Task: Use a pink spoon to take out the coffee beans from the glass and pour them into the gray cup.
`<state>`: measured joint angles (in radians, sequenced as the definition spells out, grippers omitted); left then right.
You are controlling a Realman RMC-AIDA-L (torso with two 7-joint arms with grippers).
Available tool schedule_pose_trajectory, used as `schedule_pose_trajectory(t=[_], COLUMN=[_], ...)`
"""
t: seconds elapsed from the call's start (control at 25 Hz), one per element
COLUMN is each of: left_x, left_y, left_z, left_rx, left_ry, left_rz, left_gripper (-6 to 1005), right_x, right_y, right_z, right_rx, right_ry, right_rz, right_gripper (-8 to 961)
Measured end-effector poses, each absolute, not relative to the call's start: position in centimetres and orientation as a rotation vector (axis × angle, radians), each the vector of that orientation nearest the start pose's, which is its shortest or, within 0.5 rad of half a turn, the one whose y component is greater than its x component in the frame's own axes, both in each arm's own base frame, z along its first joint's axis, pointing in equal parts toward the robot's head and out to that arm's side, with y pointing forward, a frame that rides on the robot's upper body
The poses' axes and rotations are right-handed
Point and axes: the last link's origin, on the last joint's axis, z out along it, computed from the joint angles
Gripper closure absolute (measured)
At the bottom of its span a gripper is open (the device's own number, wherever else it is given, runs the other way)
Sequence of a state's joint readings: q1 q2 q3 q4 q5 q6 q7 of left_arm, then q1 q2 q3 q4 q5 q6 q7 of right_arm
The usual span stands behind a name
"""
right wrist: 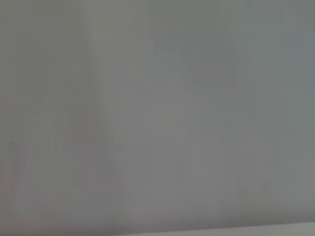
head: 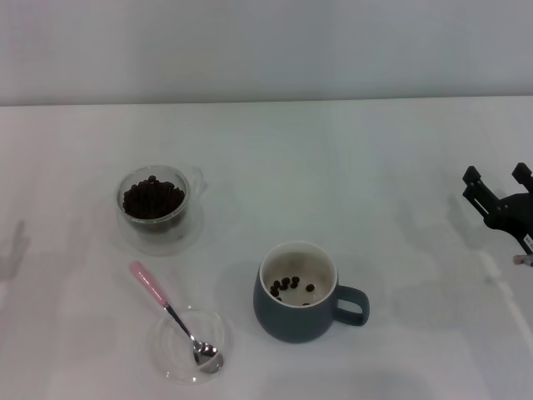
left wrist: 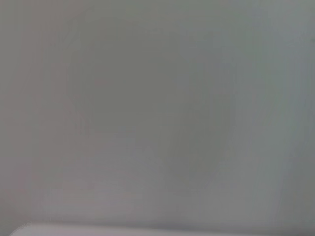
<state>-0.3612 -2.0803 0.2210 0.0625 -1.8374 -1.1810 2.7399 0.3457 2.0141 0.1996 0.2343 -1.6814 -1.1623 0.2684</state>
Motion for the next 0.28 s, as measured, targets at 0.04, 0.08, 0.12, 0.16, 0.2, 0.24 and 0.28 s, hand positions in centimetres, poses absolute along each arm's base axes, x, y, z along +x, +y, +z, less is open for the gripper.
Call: schedule_pose_trajectory(t=[0.04, 0.08, 0.12, 0.16, 0.2, 0.24, 0.28], left_x=[-38.55, -38.58, -38.55, -38.45, -38.36, -38.24, -38.17], left_y=[29.41, 29.66, 29.92, 30.15, 30.29, 30.36, 30.36], left_z=[0.46, 0.23, 0.0, -0.13, -0.24, -0.36, -0.46], left_rx=[-1.584, -1.584, -1.583, -1.582, -1.581, -1.58, -1.582], left_ry=[-0.721, -0.738, -0.752, -0.759, -0.764, -0.764, -0.762], left_rz=[-0.61, -0.601, -0.595, -0.594, -0.595, -0.597, -0.597], left_gripper=[207, 207, 207, 207, 207, 207, 207], right_x=[36.73, 36.73, 36.73, 36.72, 36.69, 36.67, 36.64], right_y=[28.51, 28.53, 28.55, 28.6, 28.64, 28.63, 28.61], right_z=[-2.37, -2.4, -2.42, -2.43, -2.45, -2.47, -2.51], right_rx=[-1.598, -1.599, -1.6, -1.601, -1.602, -1.602, -1.603], right_ry=[0.796, 0.797, 0.798, 0.799, 0.799, 0.799, 0.801], right_rz=[0.687, 0.685, 0.684, 0.683, 0.684, 0.685, 0.687], right_gripper=[83, 83, 83, 83, 83, 83, 83])
